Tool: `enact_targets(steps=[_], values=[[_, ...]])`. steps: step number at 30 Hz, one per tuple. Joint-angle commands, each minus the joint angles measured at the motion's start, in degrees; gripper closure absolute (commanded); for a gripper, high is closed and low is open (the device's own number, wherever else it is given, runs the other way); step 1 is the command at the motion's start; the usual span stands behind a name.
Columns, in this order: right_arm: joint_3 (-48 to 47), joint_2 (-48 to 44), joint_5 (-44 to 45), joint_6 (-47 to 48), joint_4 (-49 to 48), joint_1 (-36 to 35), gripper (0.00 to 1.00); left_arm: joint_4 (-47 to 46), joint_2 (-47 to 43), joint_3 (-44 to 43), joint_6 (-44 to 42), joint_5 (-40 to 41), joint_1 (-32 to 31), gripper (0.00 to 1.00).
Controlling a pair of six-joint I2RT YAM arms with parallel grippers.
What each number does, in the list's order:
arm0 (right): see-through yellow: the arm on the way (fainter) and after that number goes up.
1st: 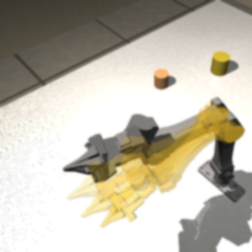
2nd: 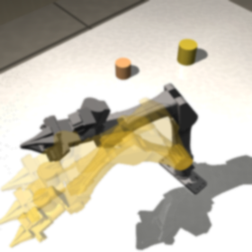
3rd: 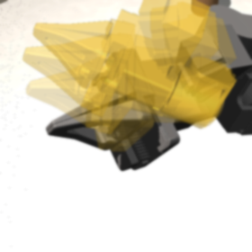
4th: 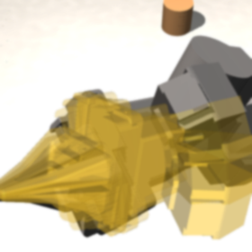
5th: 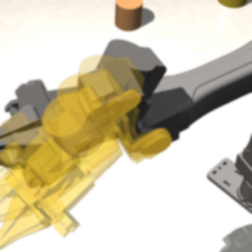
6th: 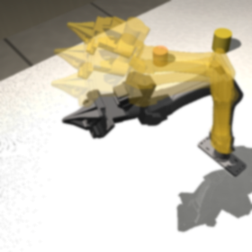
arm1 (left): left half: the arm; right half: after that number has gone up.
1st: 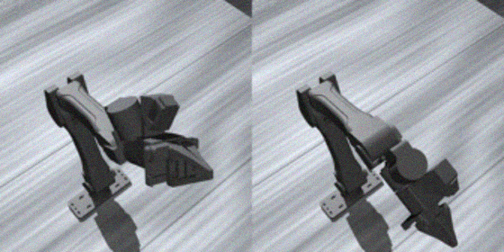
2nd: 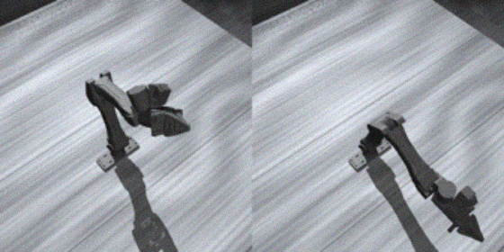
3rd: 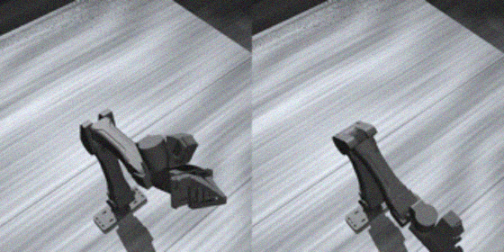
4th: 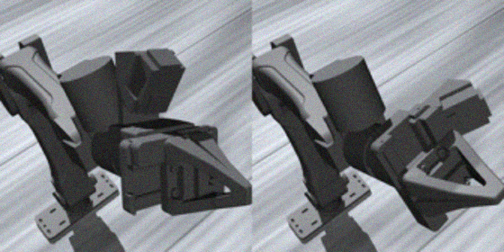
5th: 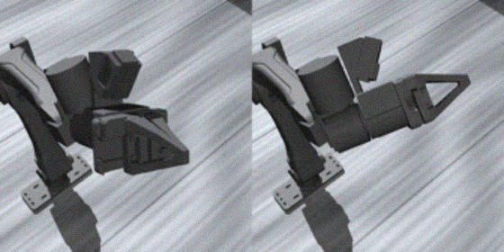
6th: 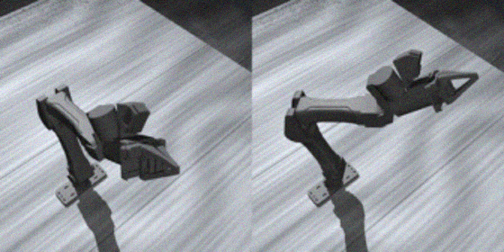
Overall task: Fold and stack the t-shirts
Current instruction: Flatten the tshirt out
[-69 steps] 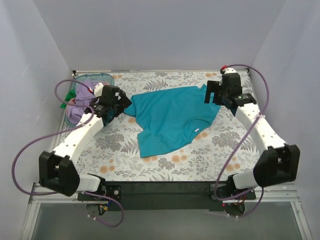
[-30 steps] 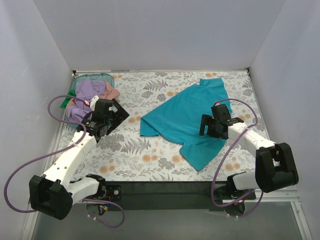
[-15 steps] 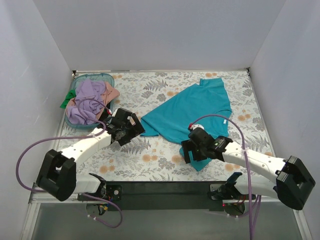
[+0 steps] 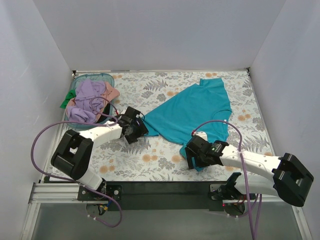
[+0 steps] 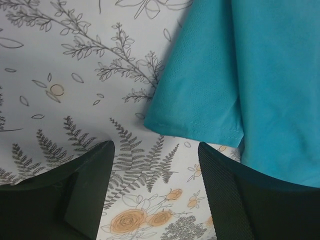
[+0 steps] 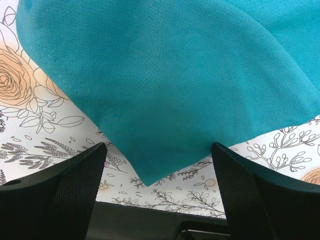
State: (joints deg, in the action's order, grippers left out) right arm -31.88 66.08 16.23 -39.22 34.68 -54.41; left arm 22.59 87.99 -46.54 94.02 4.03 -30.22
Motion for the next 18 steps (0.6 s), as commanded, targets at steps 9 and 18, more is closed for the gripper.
enact_targets(steps=[9,18], values=[[2.1,1.1,6.0,-4.5,0.0,-0.2,0.40,-1.0,8.2,-3.9,-0.4,2.4,-0.5,1.00],[-5.0,-2.8,14.3,-0.9,1.1,0.1,0.99,2.0,2.3,-6.1,-1.9,11.3,-0.6,1.00]])
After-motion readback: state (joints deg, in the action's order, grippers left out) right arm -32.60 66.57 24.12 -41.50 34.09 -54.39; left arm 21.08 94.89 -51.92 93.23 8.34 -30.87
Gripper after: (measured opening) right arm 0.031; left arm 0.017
